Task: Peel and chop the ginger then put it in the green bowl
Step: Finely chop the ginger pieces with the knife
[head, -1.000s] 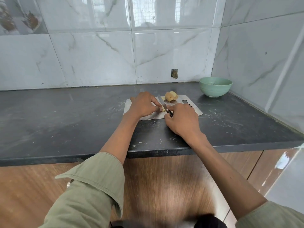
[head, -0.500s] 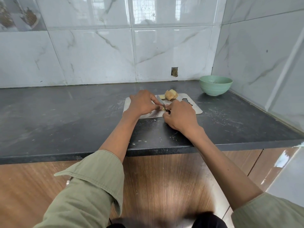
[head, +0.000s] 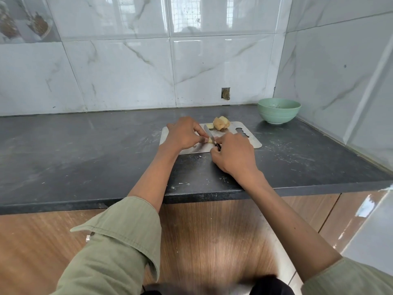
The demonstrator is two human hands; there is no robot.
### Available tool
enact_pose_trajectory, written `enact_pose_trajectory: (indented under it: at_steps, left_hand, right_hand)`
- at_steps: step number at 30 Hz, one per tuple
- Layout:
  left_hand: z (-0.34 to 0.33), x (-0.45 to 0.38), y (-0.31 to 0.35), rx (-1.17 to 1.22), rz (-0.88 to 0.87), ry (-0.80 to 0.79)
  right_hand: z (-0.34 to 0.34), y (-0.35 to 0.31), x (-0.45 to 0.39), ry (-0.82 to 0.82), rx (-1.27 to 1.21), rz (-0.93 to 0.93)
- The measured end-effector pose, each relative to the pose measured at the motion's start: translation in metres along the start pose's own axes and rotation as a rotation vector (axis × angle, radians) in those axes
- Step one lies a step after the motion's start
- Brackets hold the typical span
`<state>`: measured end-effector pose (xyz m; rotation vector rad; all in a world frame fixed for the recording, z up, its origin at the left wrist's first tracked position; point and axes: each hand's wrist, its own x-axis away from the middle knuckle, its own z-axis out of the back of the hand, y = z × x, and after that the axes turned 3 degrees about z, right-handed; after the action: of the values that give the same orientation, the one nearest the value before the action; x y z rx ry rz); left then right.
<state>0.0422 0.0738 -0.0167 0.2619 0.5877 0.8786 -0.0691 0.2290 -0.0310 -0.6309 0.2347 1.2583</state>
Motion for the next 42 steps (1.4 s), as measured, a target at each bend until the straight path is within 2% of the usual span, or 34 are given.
enact_pose_trajectory:
  at_steps: [5, 11, 18, 23, 42]
  left_hand:
    - [0.002, 0.001, 0.002, -0.019, 0.02, -0.006]
    - [0.002, 0.001, 0.003, -0.008, 0.017, -0.024]
    - [0.001, 0.0, 0.003, -0.014, 0.03, -0.03]
    - [0.003, 0.003, 0.007, -0.012, 0.051, -0.034]
    - [0.007, 0.005, 0.007, 0.05, 0.043, -0.032]
  right_hand:
    - [0.002, -0.002, 0.003, 0.031, 0.0, 0.028]
    - [0.002, -0.002, 0.002, -0.002, 0.051, 0.045]
    - [0.001, -0.003, -0.012, -0.074, -0.018, 0.036]
    - [-0.002, -0.003, -0.004, -0.021, 0.008, 0.023]
    - [0.004, -0.007, 0.004, 0.012, 0.026, 0.056]
